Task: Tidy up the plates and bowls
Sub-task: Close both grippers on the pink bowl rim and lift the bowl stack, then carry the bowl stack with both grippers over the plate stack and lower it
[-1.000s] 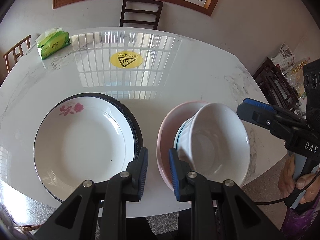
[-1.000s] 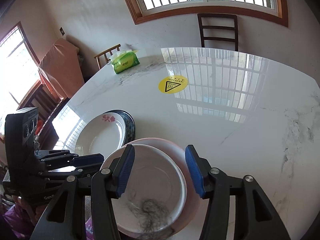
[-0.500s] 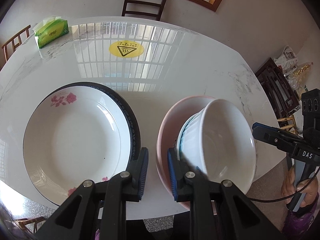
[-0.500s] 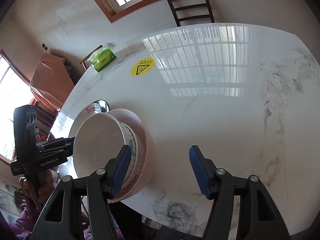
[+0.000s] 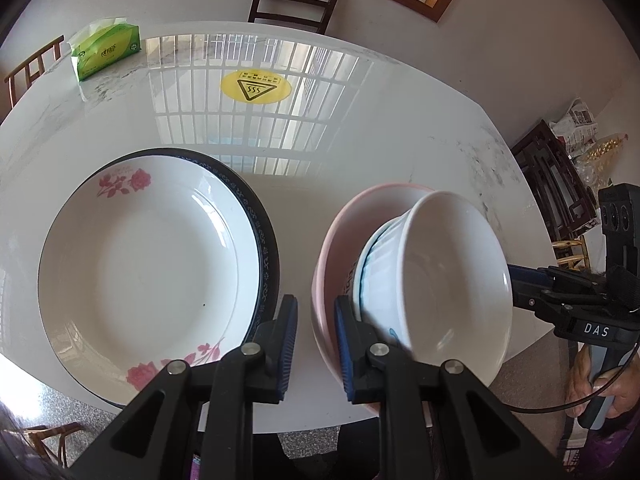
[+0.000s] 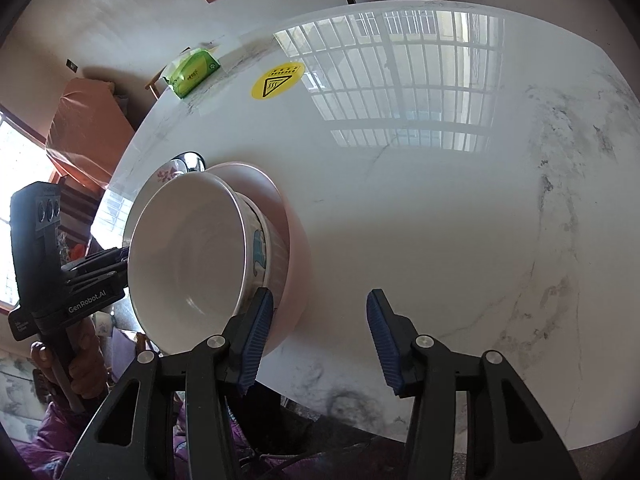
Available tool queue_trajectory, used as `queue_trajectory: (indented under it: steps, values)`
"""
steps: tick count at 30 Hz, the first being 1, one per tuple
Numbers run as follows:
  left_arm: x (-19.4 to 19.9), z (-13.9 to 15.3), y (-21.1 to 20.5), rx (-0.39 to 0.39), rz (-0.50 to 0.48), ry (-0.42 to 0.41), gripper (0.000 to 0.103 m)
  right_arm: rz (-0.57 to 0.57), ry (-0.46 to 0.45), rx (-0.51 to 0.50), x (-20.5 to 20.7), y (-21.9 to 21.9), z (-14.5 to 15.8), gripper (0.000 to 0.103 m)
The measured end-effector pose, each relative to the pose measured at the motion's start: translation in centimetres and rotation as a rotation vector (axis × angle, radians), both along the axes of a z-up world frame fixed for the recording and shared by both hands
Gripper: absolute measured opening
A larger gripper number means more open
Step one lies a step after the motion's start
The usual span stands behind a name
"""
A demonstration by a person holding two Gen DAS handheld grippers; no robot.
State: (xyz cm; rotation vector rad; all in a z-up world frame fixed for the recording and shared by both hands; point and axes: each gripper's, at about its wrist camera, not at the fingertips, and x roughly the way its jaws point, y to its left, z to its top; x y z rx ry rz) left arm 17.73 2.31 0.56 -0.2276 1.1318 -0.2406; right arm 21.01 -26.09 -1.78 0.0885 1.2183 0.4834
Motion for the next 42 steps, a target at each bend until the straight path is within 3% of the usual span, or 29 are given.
queue_trajectory:
  steps: [3, 7, 12, 17, 24, 31, 35, 42]
  values:
    - [-0.1, 0.1, -0.1, 0.028, 0.003, -0.010, 0.018, 0.002, 0.008, -0.044, 0.5, 0.7, -0.3, 0.044]
    - [0.1, 0.0, 0.2, 0.005, 0.017, 0.001, 0.018, 0.005, 0.040, -0.040, 1.0, 0.6, -0.5, 0.043]
    - [0.3, -0.3, 0.7, -0.039, 0.033, 0.011, 0.018, 0.010, 0.088, -0.061, 1.3, 0.3, -0.8, 0.051]
    - [0.3, -0.1, 0.2, -0.012, -0.004, 0.005, 0.010, 0.010, 0.104, -0.067, 1.4, 0.3, -0.8, 0.051]
    - [0.3, 0.1, -0.8, 0.043, -0.023, -0.004, 0.010, 0.012, 0.120, -0.131, 1.7, 0.9, -0.3, 0.051]
    - [0.2, 0.1, -0.8, 0.043, -0.031, -0.020, 0.009, 0.011, 0.124, -0.088, 1.6, 0.5, -0.6, 0.049]
    - [0.3, 0.1, -1.0, 0.035, -0.018, -0.022, 0.009, -0.015, 0.093, -0.062, 1.1, -0.1, -0.8, 0.054]
    - [0.3, 0.1, -0.7, 0.025, -0.027, -0.021, 0.009, -0.015, 0.123, -0.036, 1.3, -0.4, -1.2, 0.058]
